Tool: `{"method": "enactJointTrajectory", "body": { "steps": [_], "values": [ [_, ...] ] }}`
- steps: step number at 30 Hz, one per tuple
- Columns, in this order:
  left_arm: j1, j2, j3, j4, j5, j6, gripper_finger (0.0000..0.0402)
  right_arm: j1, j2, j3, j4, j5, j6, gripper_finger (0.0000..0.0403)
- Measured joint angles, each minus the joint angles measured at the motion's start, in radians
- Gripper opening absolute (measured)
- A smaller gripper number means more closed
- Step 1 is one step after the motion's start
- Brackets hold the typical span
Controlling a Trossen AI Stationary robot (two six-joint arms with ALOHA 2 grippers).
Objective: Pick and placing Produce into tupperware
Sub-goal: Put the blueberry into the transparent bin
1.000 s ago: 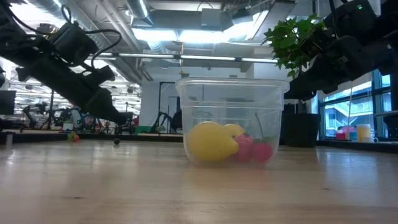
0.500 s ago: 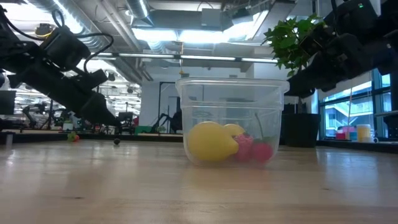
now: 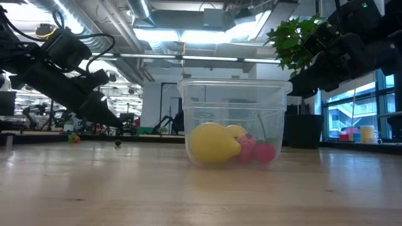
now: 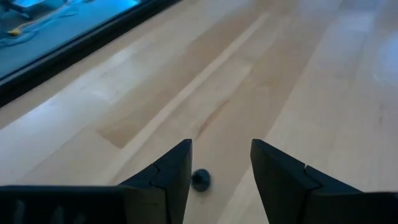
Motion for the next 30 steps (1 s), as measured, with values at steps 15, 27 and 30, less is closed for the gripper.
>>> {"method": "enactJointTrajectory", "body": {
  "steps": [15, 27, 30],
  "values": [
    [0.008, 0.0, 0.0, 0.039, 0.038, 0.051, 0.0157, 0.0, 0.0, 0.0, 0.0, 0.0, 0.0, 0.0198],
    [0.113, 0.03, 0.0, 0.04, 0.106, 0.044, 0.0157, 0.0, 0.0, 0.0, 0.006, 0.0, -0.005, 0.0198],
    [0.117, 0.054, 0.0, 0.048, 0.107, 0.052, 0.0157, 0.0, 0.0, 0.0, 0.008, 0.0, -0.019, 0.0198]
  ]
}}
